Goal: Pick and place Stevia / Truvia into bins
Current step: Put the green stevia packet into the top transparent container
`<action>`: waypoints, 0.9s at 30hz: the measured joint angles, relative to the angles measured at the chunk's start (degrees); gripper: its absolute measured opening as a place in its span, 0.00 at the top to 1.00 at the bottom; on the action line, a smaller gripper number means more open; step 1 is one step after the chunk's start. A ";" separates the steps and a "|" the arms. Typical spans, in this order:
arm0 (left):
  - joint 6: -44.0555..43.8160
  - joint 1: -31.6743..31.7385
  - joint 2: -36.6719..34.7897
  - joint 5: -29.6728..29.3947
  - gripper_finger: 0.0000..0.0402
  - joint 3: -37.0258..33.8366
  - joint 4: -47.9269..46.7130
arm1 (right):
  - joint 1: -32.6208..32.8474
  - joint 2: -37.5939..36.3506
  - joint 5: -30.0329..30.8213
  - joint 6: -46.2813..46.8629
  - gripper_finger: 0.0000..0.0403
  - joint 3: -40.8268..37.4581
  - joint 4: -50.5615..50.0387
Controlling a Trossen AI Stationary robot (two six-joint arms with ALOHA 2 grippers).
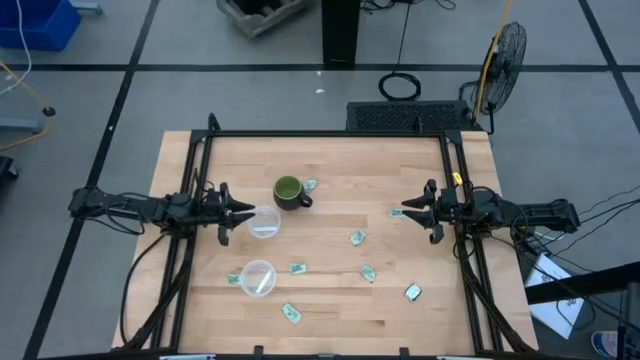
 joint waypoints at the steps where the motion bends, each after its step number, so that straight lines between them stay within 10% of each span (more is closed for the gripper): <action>1: 0.51 0.01 -0.02 -0.95 0.72 0.00 0.67 | -0.01 0.02 0.00 -0.02 0.71 0.01 0.00; 27: -3.08 0.03 -0.01 -7.66 0.72 -0.02 -0.11 | -0.03 0.00 5.23 -1.42 0.71 0.00 4.62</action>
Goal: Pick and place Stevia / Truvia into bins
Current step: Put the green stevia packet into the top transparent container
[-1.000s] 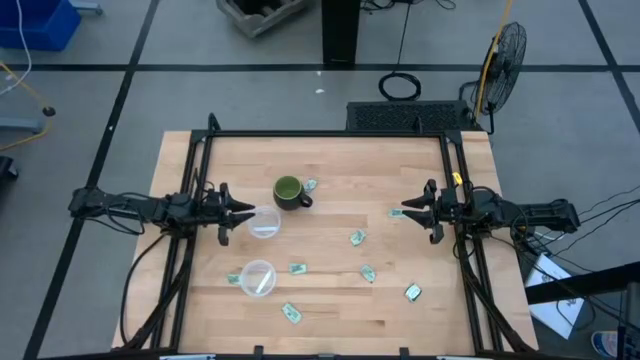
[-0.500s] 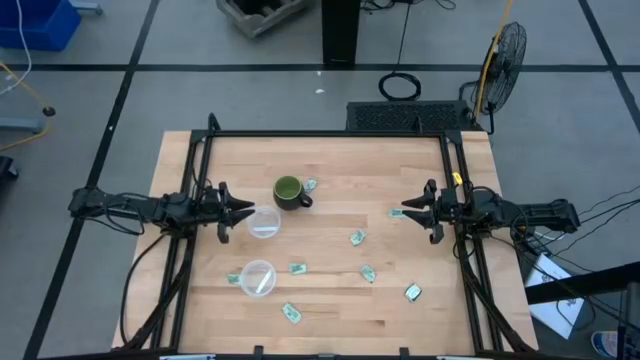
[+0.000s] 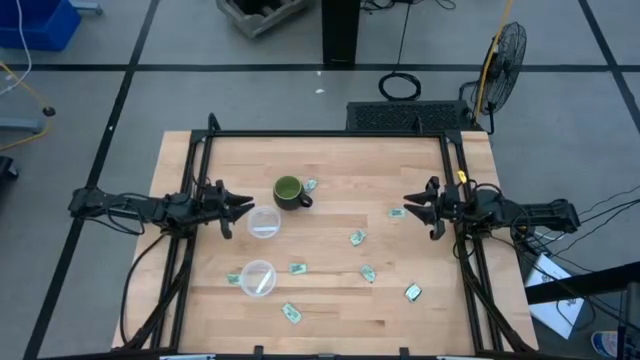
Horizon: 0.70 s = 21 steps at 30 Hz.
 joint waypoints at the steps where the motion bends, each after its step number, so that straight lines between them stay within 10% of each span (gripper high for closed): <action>1: 0.53 0.00 -0.01 -0.60 0.72 0.01 0.10 | -0.03 0.01 0.90 -2.33 0.71 -0.01 -0.17; 11: 0.84 0.02 0.01 -3.49 0.72 0.00 2.39 | -0.13 13.16 6.94 -23.87 0.71 8.88 7.20; 21: 0.86 0.02 -0.01 -16.05 0.72 0.02 10.62 | -7.39 56.40 1.37 -32.07 0.71 31.89 6.93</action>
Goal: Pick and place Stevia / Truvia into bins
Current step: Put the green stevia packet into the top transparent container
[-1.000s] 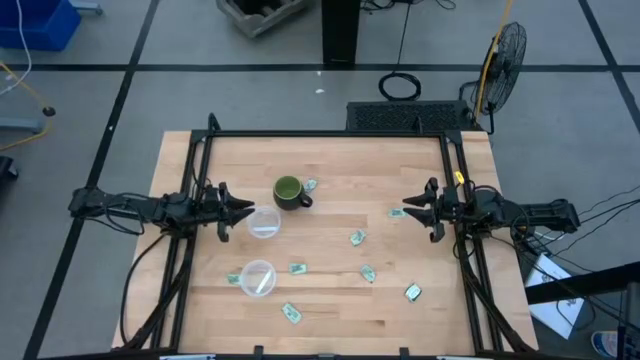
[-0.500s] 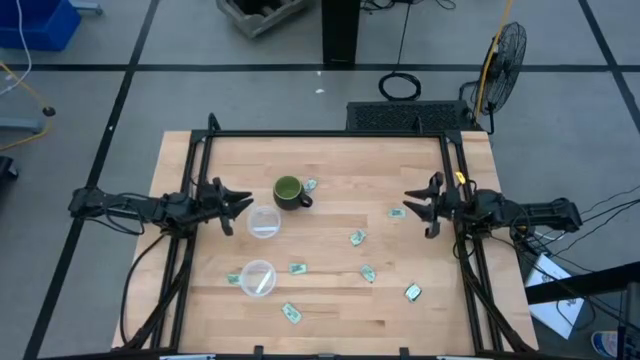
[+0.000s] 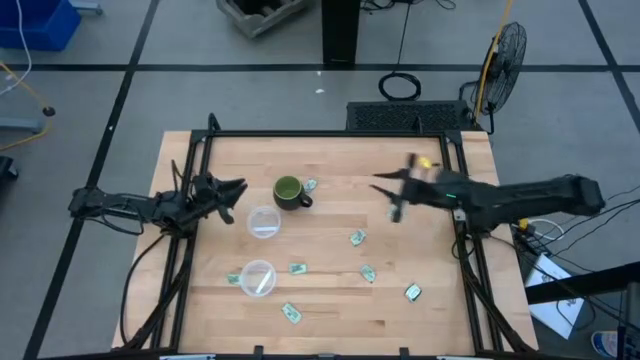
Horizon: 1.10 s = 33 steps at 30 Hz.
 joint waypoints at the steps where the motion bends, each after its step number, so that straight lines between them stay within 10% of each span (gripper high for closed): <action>1: -0.01 0.00 0.01 -0.82 0.72 0.00 0.84 | -1.53 4.93 -2.69 0.00 0.71 2.03 -0.36; 12: -3.52 0.00 0.02 2.41 0.72 0.00 -1.33 | -14.57 40.92 -12.22 0.44 0.69 14.63 6.20; 18: -4.30 0.00 0.02 2.83 0.72 0.00 -2.91 | -18.15 49.02 -27.61 0.72 0.63 18.39 10.86; 33: -8.37 0.00 0.01 2.77 0.72 0.00 -5.83 | -17.73 60.13 -27.27 10.54 0.47 28.82 10.17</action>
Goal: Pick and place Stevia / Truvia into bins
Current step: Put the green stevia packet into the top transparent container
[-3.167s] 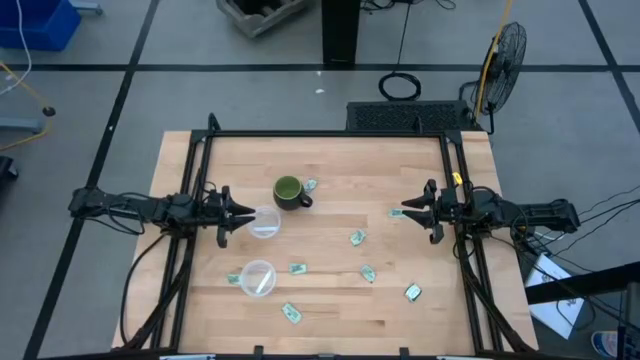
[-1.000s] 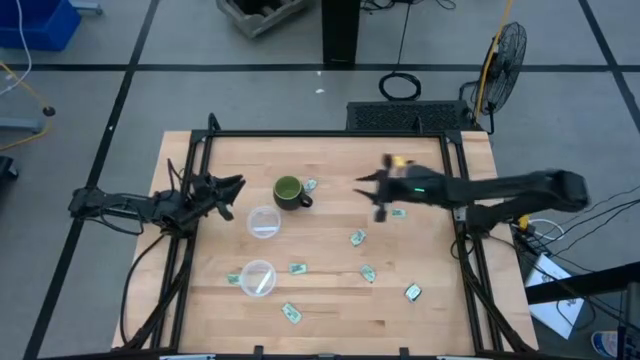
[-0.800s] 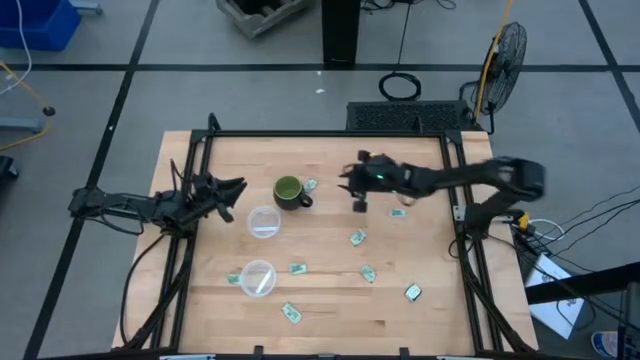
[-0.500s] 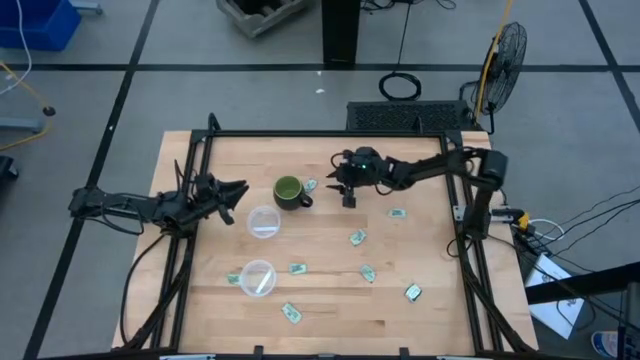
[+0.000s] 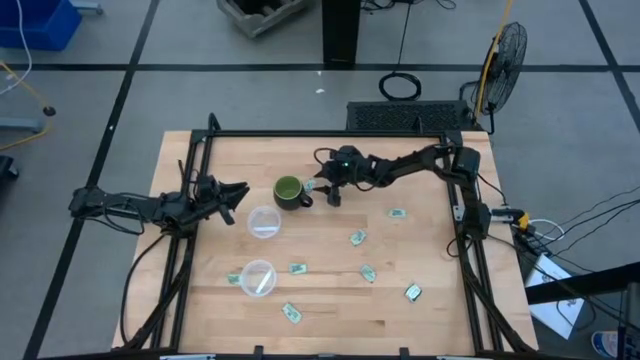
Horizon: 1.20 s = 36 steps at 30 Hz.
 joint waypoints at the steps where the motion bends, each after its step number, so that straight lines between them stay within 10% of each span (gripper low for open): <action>1: 0.02 0.00 -0.01 -0.01 0.72 0.00 -0.17 | 0.12 -0.08 0.68 1.75 0.47 0.00 -0.68; 9: 0.02 0.00 -0.01 -0.16 0.72 0.00 -1.29 | 4.73 0.02 13.56 -0.92 0.48 -0.06 -1.87; 25: 2.43 0.00 0.00 -0.64 0.72 0.00 0.80 | 4.48 2.05 7.27 2.31 0.48 7.82 -11.90; 36: 3.01 0.00 0.01 -0.62 0.72 0.00 0.88 | 6.30 3.36 13.57 1.82 0.62 10.14 -15.84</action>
